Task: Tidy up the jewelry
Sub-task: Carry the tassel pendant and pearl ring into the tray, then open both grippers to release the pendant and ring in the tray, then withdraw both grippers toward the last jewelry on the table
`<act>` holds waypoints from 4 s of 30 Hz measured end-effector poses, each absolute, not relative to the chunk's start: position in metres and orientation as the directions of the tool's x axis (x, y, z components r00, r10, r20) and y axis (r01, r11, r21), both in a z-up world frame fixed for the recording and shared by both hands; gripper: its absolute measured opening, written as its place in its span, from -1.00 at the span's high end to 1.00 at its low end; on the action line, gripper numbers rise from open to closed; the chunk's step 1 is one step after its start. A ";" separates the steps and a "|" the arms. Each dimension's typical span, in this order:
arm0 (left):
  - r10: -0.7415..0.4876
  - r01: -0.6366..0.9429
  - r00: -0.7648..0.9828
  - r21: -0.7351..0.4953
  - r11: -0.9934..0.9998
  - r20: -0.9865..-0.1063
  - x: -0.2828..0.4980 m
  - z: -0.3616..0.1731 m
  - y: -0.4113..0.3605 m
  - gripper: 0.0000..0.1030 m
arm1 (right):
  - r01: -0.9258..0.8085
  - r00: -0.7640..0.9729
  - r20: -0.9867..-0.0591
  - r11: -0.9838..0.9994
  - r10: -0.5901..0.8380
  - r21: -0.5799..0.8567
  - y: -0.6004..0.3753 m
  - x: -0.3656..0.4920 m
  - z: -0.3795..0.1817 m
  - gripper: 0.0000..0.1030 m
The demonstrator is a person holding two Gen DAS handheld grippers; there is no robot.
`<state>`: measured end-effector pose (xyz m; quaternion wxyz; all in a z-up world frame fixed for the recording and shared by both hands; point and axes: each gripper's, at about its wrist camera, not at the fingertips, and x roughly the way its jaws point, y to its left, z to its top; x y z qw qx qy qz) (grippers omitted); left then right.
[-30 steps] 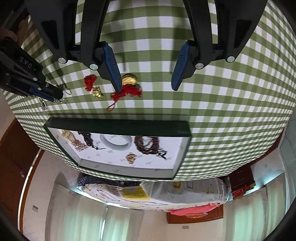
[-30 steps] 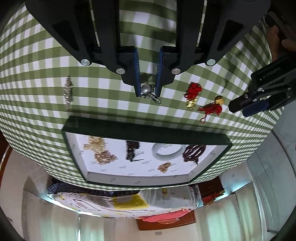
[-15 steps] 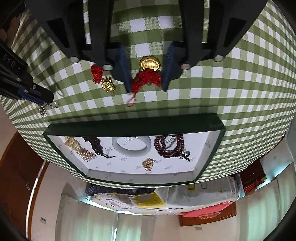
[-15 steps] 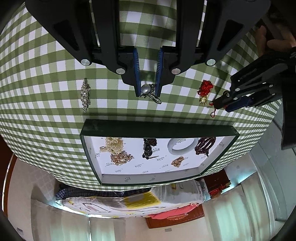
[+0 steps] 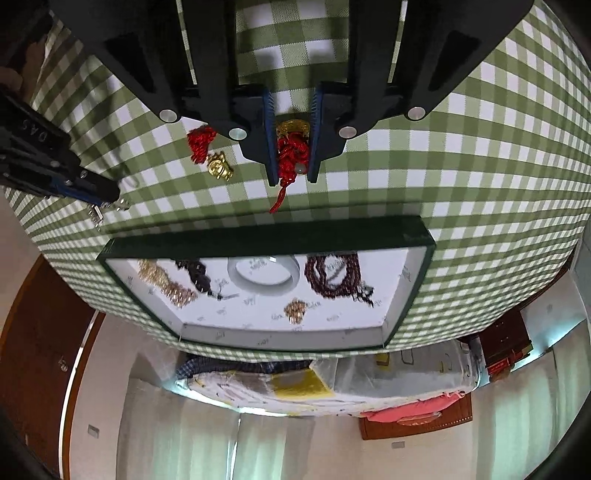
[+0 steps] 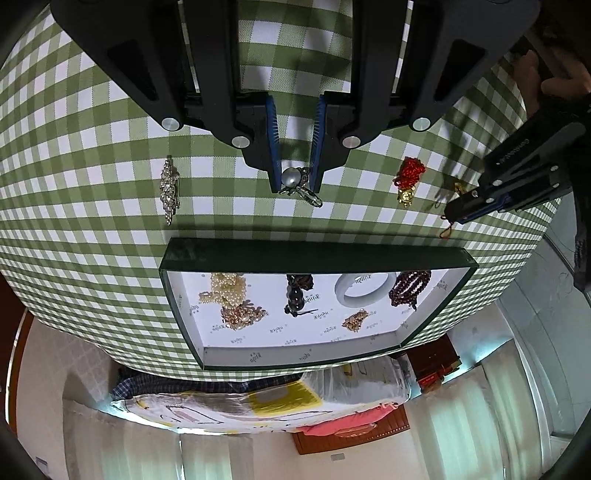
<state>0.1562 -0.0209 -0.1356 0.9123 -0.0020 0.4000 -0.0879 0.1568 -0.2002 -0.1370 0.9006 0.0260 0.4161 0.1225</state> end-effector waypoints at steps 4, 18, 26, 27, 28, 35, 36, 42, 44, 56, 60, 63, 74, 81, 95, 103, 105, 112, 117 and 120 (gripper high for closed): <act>-0.172 0.162 0.692 -0.080 0.983 -0.701 0.152 -0.120 -0.020 0.69 | -0.205 0.636 -0.732 0.968 0.244 0.145 -0.199 0.154 -0.129 0.70; -0.228 0.193 0.772 -0.122 0.974 -0.594 0.175 -0.066 -0.027 0.69 | -0.242 0.722 -0.642 0.963 0.259 0.117 -0.191 0.175 -0.078 0.70; -0.204 0.176 0.822 -0.103 0.979 -0.532 0.213 -0.047 -0.026 0.69 | -0.248 0.778 -0.578 0.965 0.248 0.081 -0.186 0.215 -0.051 0.70; -0.197 0.171 0.826 -0.098 0.980 -0.528 0.219 -0.046 -0.025 0.69 | -0.248 0.783 -0.572 0.966 0.245 0.074 -0.185 0.223 -0.049 0.70; -0.191 0.166 0.828 -0.094 0.982 -0.527 0.225 -0.046 -0.024 0.69 | -0.247 0.786 -0.569 0.966 0.242 0.070 -0.185 0.230 -0.047 0.70; -0.146 0.130 0.818 -0.069 0.989 -0.557 0.271 -0.059 -0.016 0.69 | -0.239 0.777 -0.584 0.968 0.235 0.072 -0.183 0.284 -0.056 0.70; -0.137 0.122 0.808 -0.065 0.990 -0.573 0.281 -0.065 -0.015 0.69 | -0.236 0.770 -0.595 0.969 0.231 0.071 -0.182 0.294 -0.062 0.70; -0.099 0.079 0.752 -0.060 0.995 -0.651 0.315 -0.099 -0.006 0.69 | -0.222 0.716 -0.666 0.973 0.208 0.065 -0.179 0.329 -0.099 0.70; -0.090 0.068 0.729 -0.059 0.996 -0.678 0.324 -0.110 -0.004 0.69 | -0.217 0.698 -0.687 0.974 0.203 0.068 -0.179 0.337 -0.108 0.70; -0.075 0.034 0.661 -0.069 0.997 -0.747 0.340 -0.128 0.001 0.69 | -0.209 0.635 -0.751 0.976 0.182 0.060 -0.173 0.357 -0.132 0.70; -0.078 0.044 0.636 -0.065 0.997 -0.768 0.344 -0.130 -0.003 0.69 | -0.204 0.619 -0.766 0.977 0.174 0.058 -0.174 0.360 -0.135 0.70; -0.076 0.036 0.621 -0.069 0.997 -0.780 0.347 -0.131 -0.003 0.69 | -0.207 0.606 -0.776 0.977 0.173 0.056 -0.173 0.361 -0.136 0.70; -0.062 0.013 0.582 -0.067 0.998 -0.811 0.360 -0.134 -0.001 0.65 | -0.193 0.592 -0.788 0.979 0.169 0.066 -0.176 0.365 -0.138 0.68; -0.054 0.009 0.593 -0.061 0.998 -0.804 0.359 -0.132 -0.001 0.07 | -0.190 0.598 -0.783 0.979 0.173 0.071 -0.178 0.364 -0.137 0.48; -0.040 0.013 0.639 -0.041 0.999 -0.768 0.348 -0.122 -0.003 -0.30 | -0.191 0.651 -0.739 0.979 0.175 0.064 -0.182 0.350 -0.121 0.15; -0.045 0.017 0.720 -0.047 0.999 -0.692 0.312 -0.093 -0.010 -0.42 | -0.197 0.704 -0.687 0.979 0.179 0.054 -0.197 0.318 -0.093 0.09; -0.050 0.016 0.730 -0.056 0.998 -0.682 0.302 -0.086 -0.011 -0.43 | -0.198 0.714 -0.676 0.979 0.181 0.053 -0.202 0.307 -0.085 0.09; -0.065 0.016 0.749 -0.079 0.997 -0.660 0.258 -0.072 -0.018 -0.43 | -0.206 0.732 -0.660 0.978 0.168 0.021 -0.223 0.269 -0.069 0.08; -0.067 0.024 0.743 -0.074 0.997 -0.666 0.229 -0.077 -0.028 -0.43 | -0.205 0.732 -0.664 0.979 0.154 0.000 -0.240 0.241 -0.068 0.08; -0.080 0.031 0.727 -0.083 0.996 -0.682 0.216 -0.084 -0.032 -0.43 | -0.205 0.726 -0.673 0.979 0.141 -0.015 -0.252 0.226 -0.073 0.08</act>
